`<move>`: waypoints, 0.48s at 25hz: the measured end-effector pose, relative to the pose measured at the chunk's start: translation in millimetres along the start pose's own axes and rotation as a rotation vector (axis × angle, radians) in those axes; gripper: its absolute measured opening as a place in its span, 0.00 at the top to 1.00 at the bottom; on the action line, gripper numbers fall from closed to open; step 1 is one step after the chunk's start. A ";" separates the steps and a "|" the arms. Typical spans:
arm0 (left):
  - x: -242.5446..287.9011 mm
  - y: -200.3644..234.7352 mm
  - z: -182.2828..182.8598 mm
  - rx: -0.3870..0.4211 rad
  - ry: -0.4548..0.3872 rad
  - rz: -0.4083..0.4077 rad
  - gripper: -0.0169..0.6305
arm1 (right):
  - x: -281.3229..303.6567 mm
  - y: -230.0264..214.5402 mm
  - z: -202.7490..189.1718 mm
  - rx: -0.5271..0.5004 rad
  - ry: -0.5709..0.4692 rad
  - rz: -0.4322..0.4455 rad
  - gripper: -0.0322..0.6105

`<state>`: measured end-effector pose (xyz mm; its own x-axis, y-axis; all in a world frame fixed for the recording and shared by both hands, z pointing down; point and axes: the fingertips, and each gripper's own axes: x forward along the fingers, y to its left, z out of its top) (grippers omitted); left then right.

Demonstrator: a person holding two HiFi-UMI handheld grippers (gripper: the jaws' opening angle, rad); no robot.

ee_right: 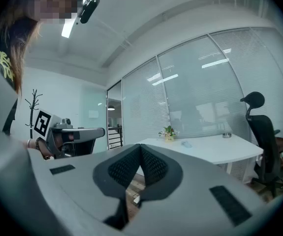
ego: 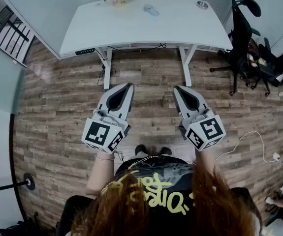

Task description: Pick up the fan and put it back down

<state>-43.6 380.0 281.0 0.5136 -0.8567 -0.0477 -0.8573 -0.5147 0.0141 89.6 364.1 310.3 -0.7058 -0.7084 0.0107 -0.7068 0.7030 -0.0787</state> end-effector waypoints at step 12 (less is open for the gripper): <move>-0.3 0.5 -1.6 -0.007 -0.009 0.006 0.99 | 1.2 3.2 0.2 -0.003 -0.017 0.001 0.95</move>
<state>-44.1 380.0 282.6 0.5083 -0.8593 -0.0568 -0.8599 -0.5100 0.0217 86.5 365.5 309.9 -0.7054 -0.7088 -0.0059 -0.7065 0.7037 -0.0752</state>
